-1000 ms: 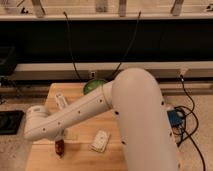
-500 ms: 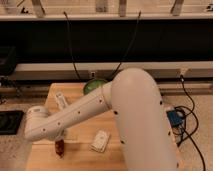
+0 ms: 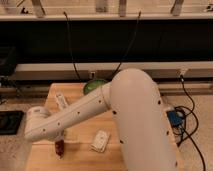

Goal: Drag the pepper across the table

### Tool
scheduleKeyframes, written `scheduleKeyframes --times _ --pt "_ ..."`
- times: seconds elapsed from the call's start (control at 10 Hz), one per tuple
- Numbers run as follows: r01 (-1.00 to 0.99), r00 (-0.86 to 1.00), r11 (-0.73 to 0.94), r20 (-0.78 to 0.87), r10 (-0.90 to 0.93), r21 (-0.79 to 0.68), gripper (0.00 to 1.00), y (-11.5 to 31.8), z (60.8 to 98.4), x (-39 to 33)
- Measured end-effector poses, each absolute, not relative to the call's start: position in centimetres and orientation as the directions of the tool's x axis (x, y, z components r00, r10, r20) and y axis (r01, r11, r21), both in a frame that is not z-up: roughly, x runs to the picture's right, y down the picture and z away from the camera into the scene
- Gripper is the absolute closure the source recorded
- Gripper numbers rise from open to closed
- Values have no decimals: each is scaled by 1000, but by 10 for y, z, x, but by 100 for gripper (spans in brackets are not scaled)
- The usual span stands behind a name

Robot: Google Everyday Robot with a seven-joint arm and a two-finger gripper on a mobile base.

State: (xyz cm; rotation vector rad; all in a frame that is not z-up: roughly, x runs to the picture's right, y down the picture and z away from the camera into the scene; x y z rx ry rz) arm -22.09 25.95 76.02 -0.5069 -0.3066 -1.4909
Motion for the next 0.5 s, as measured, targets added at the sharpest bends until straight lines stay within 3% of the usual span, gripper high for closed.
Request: scheduleKeyframes --times 0.5 --pt "993 45 -17 499 -865 -119 20 261 764 -222"
